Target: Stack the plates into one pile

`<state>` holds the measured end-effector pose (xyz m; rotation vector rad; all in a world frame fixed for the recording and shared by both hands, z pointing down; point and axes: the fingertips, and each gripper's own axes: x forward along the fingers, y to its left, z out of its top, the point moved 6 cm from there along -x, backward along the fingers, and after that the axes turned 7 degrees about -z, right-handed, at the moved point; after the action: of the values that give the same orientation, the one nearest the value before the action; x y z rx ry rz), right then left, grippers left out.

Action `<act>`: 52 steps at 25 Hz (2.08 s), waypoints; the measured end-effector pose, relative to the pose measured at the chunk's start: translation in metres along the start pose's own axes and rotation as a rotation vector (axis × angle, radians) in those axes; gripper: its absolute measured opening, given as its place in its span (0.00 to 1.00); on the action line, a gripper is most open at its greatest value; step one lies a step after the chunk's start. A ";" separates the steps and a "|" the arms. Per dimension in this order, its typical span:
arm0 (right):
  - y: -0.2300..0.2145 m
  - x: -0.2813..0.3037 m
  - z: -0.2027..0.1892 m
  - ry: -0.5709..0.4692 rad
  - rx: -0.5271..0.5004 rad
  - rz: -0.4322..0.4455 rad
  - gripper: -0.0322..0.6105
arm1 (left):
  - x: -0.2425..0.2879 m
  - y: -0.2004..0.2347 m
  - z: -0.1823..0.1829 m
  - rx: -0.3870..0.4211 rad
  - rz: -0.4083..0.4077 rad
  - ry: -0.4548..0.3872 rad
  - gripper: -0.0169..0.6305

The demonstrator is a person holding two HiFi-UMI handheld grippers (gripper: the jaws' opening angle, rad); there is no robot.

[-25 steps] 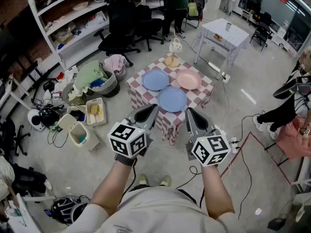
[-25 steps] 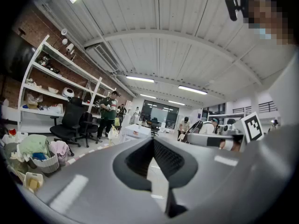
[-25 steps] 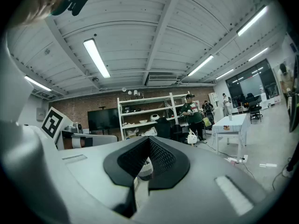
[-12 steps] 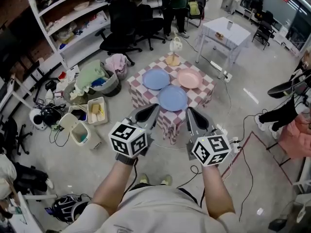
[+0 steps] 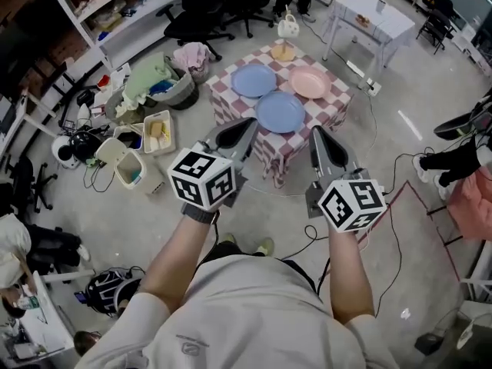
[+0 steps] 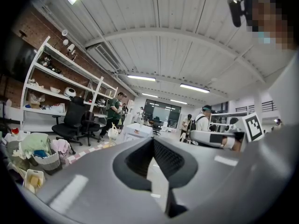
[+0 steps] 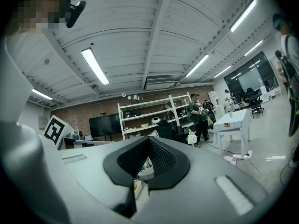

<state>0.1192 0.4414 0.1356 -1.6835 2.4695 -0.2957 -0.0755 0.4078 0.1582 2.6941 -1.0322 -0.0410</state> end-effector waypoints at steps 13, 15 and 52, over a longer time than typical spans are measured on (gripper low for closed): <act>-0.028 0.020 -0.021 0.047 0.043 -0.027 0.06 | 0.024 0.019 -0.017 -0.020 0.026 0.022 0.04; -0.030 0.031 -0.025 0.056 0.041 -0.031 0.06 | 0.030 0.029 -0.019 -0.024 0.023 0.027 0.04; -0.135 0.297 -0.159 0.373 0.077 -0.211 0.06 | 0.205 0.289 -0.156 -0.210 0.042 0.356 0.04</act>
<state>0.0969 0.1305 0.3210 -2.0151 2.4777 -0.7845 -0.0926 0.1006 0.3932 2.3750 -0.9158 0.3091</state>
